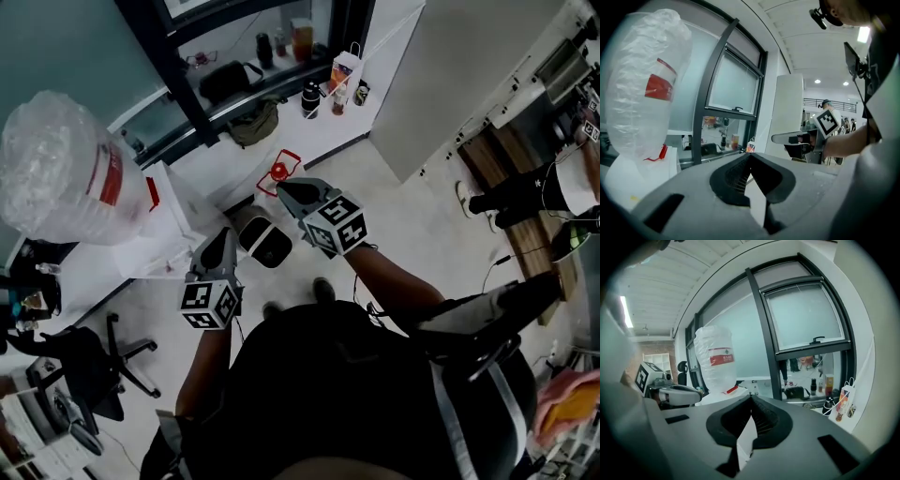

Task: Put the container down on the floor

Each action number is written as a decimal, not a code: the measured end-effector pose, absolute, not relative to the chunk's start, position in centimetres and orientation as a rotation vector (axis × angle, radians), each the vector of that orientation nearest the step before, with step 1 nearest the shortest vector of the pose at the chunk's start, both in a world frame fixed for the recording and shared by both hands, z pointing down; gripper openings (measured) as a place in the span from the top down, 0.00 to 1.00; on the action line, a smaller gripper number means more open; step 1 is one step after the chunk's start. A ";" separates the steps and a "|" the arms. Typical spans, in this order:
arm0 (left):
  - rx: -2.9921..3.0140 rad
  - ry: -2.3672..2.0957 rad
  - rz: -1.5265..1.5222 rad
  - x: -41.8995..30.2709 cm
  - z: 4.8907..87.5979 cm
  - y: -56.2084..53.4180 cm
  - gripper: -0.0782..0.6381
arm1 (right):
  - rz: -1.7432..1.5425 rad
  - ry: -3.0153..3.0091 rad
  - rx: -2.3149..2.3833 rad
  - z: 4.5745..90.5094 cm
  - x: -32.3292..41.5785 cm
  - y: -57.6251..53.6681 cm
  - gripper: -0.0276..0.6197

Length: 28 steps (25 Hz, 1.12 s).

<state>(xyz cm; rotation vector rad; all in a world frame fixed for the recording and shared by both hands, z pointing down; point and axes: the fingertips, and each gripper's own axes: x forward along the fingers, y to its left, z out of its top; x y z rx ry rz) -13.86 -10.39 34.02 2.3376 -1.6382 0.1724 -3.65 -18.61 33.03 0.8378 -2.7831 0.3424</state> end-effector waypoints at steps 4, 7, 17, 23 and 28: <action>2.333 -1.632 0.178 -13.8 33.6 -9.7 0.88 | 0.310 -2.737 0.939 32.8 -2.6 -18.9 0.95; 2.335 -1.616 0.180 -13.6 33.1 -9.8 0.88 | 0.336 -2.707 1.051 32.1 -1.3 -20.0 0.95; 2.316 -1.733 0.193 -15.3 32.2 -9.5 0.88 | 0.244 -2.765 0.988 30.5 -2.9 -18.9 0.95; 2.307 -1.765 0.172 -15.5 31.8 -9.3 0.88 | 0.230 -2.759 0.978 30.7 -2.5 -18.3 0.95; 2.325 -1.757 0.168 -15.1 31.7 -9.2 0.88 | 0.241 -2.749 0.984 31.1 -2.2 -18.1 0.95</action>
